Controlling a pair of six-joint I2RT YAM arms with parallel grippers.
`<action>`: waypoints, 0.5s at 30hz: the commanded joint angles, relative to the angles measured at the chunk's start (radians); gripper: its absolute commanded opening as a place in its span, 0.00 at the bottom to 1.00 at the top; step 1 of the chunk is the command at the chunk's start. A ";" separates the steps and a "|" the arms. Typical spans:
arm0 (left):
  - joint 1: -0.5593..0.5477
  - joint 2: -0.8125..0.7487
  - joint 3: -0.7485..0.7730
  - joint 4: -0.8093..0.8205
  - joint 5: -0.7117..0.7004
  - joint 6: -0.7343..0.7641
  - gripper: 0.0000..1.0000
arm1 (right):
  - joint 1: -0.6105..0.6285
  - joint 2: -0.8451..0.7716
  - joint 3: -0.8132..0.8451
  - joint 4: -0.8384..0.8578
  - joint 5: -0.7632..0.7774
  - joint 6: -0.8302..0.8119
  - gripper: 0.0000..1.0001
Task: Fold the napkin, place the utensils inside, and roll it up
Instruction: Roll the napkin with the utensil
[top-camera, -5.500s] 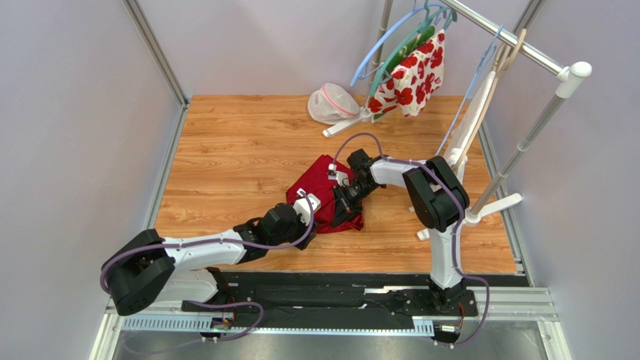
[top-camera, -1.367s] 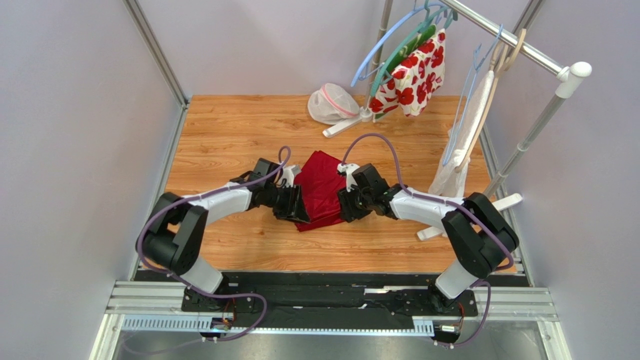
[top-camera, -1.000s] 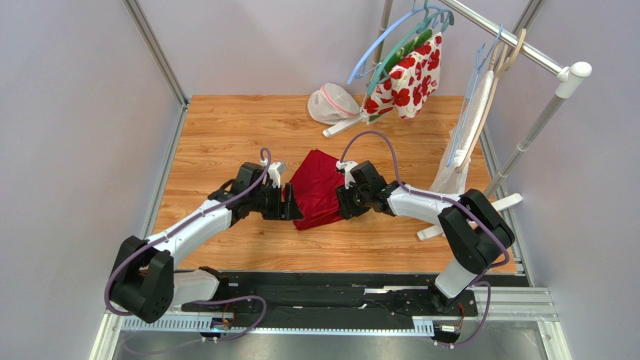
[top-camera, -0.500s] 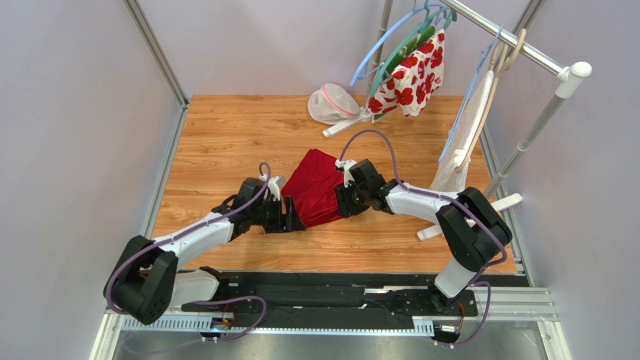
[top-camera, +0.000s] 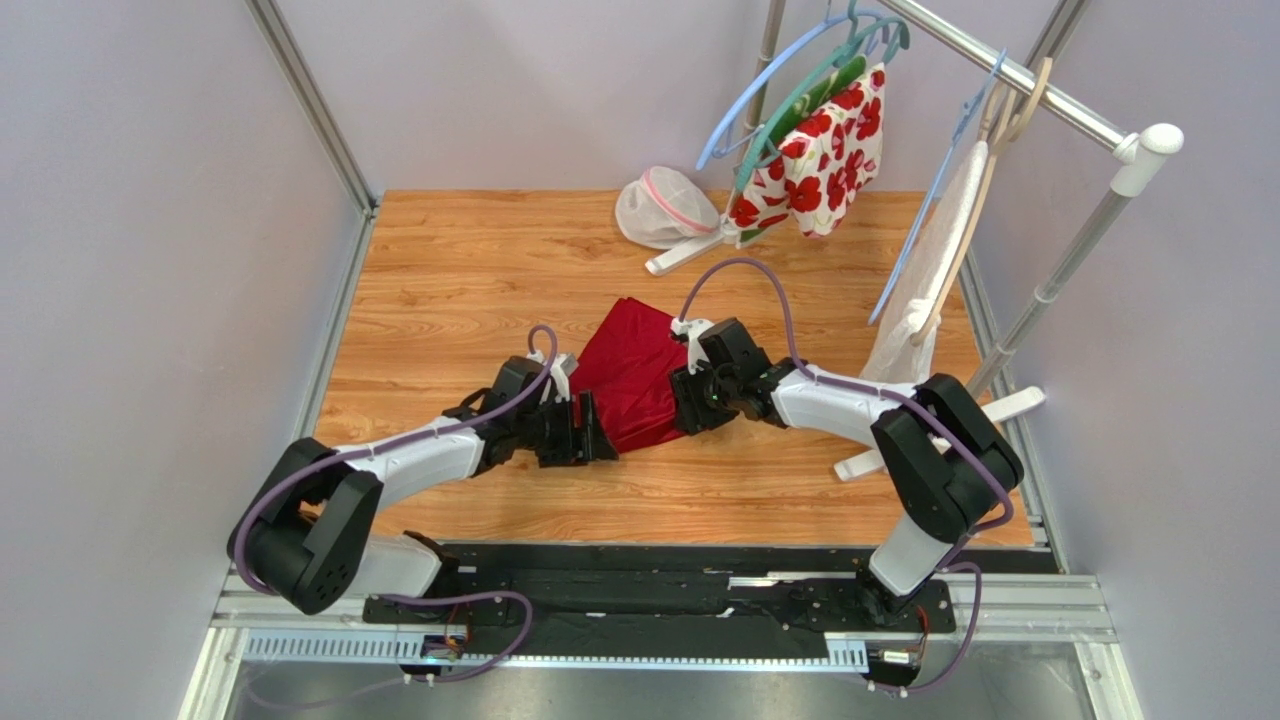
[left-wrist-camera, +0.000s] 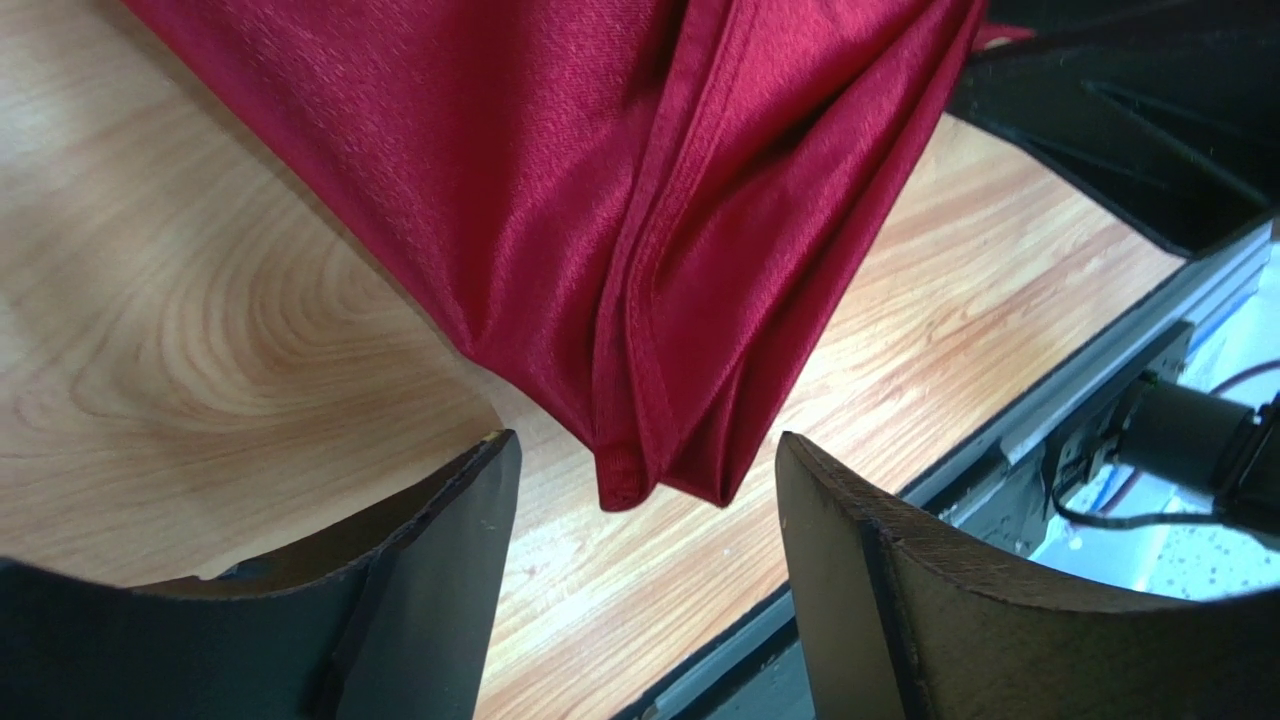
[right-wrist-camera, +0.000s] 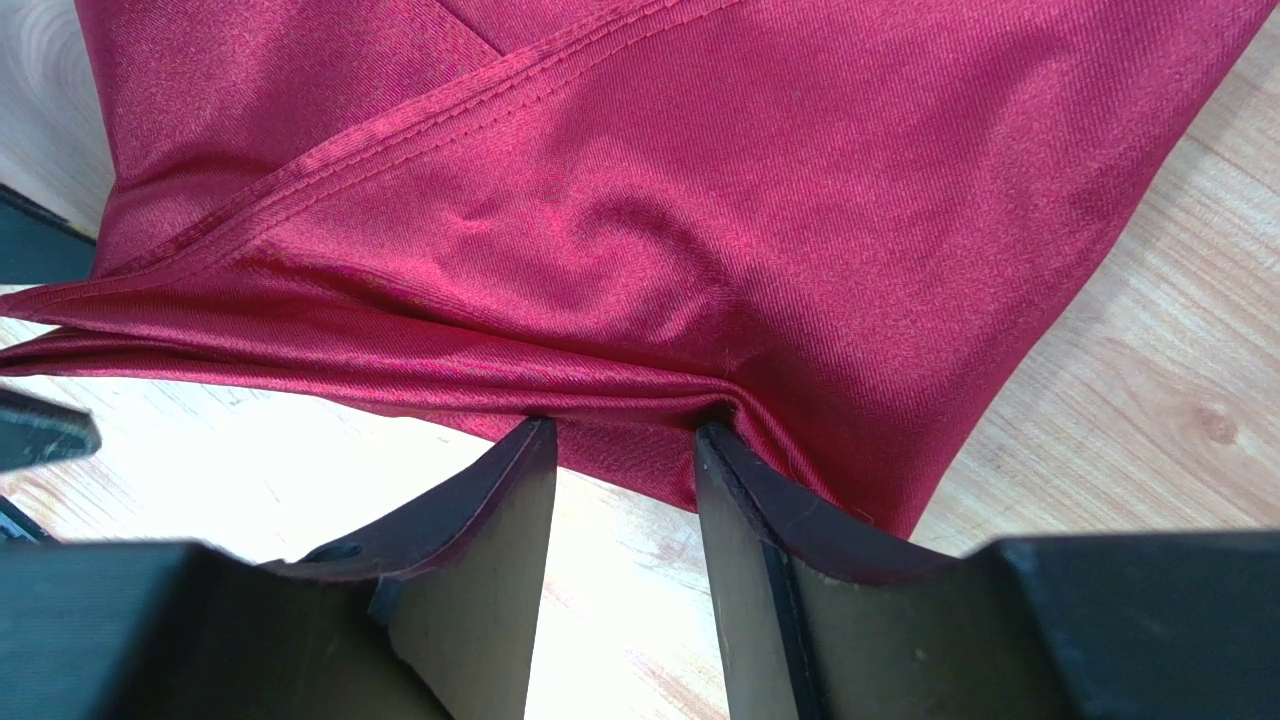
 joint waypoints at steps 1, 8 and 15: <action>-0.003 0.008 0.002 0.029 -0.084 -0.039 0.70 | -0.004 0.055 -0.019 -0.073 0.010 0.003 0.46; -0.003 0.005 0.003 -0.011 -0.158 -0.056 0.52 | -0.004 0.057 -0.019 -0.074 0.001 0.006 0.46; -0.003 0.029 0.002 0.000 -0.167 -0.062 0.43 | -0.004 0.058 -0.021 -0.079 -0.003 0.005 0.46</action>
